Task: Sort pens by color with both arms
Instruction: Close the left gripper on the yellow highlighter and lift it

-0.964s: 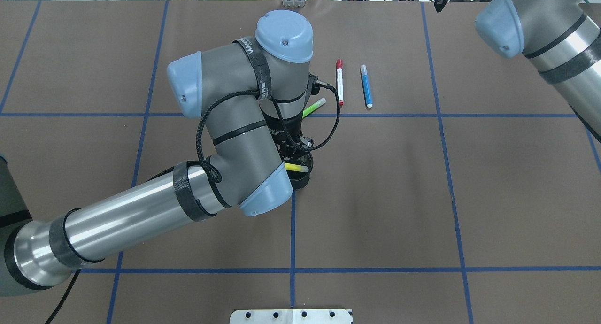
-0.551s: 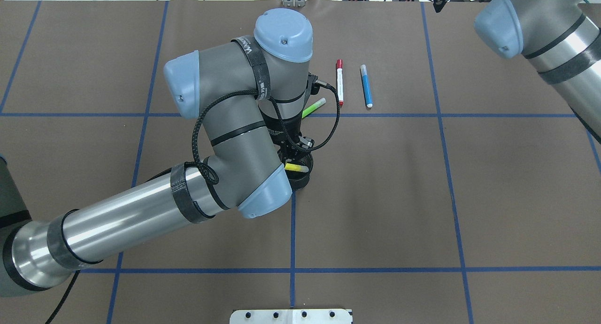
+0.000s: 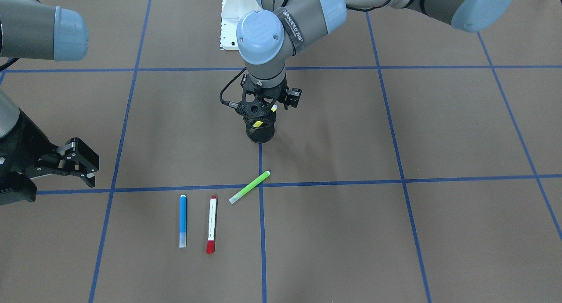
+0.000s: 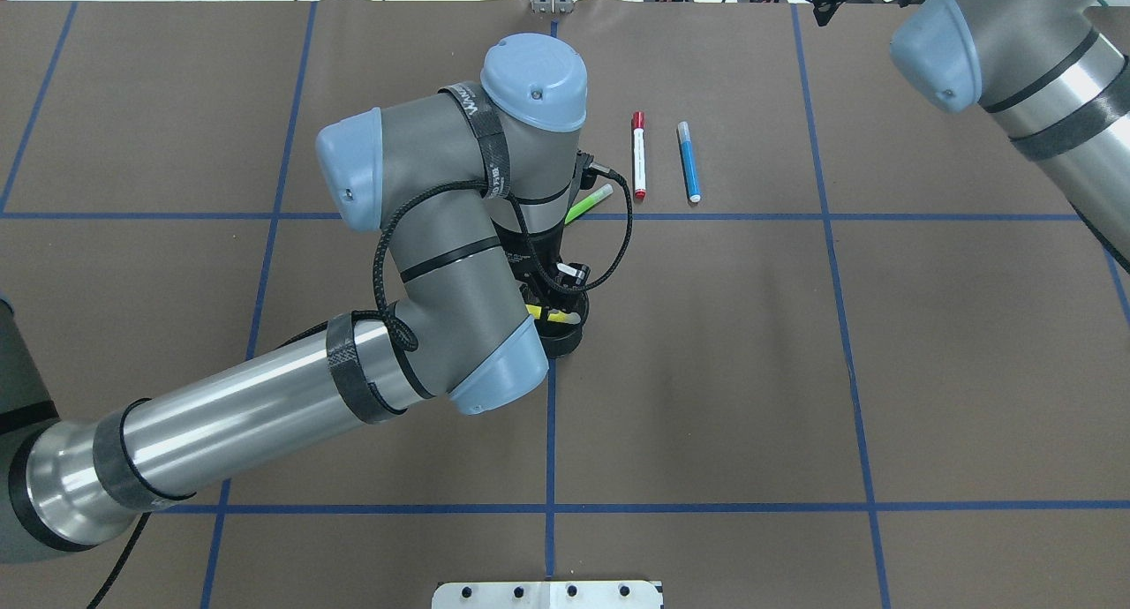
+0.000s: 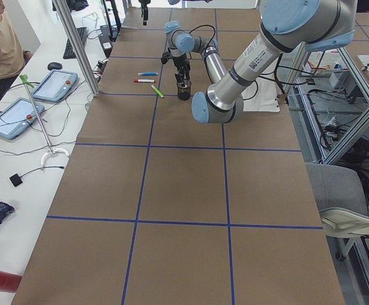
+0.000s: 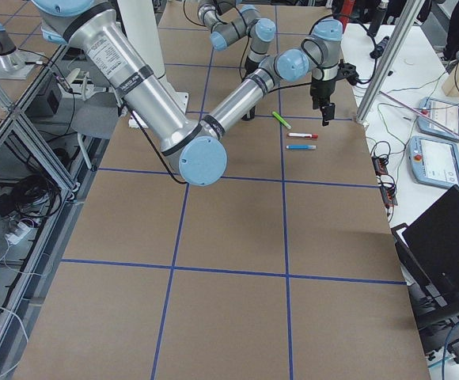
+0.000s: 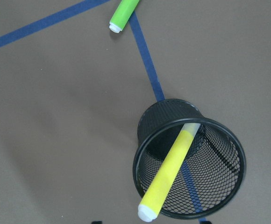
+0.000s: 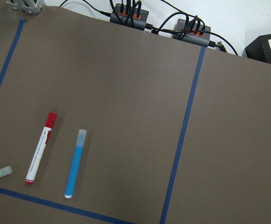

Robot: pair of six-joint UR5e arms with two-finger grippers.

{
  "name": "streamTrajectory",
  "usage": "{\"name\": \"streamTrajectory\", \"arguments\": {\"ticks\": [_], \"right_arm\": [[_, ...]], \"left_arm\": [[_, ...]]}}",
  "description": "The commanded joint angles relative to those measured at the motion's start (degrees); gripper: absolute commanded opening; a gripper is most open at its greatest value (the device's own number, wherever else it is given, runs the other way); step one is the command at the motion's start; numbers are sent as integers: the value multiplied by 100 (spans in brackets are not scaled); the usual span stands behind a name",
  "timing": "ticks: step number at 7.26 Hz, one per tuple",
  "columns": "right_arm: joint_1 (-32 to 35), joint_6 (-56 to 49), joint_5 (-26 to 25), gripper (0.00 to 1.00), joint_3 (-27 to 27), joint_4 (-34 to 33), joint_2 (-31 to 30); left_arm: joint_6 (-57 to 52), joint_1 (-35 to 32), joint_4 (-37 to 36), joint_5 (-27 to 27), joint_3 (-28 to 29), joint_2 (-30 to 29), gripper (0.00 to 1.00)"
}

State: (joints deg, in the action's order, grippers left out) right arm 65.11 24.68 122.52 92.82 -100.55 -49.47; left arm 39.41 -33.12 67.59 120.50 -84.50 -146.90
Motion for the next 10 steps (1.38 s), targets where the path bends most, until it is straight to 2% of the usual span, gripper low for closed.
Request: {"name": "streamTrajectory", "arguments": {"ticks": [1, 5, 9, 10], "right_arm": [[-7, -7, 0, 99, -10, 0, -1], [-7, -7, 0, 99, -36, 9, -1], [-7, -7, 0, 99, -36, 9, -10], [-16, -7, 0, 99, -45, 18, -10]], "left_arm": [[-4, 33, 130, -97, 178, -32, 63], [5, 33, 140, -97, 179, -32, 49], [5, 77, 131, -97, 179, -41, 47], [5, 77, 140, -97, 179, -32, 43]]}}
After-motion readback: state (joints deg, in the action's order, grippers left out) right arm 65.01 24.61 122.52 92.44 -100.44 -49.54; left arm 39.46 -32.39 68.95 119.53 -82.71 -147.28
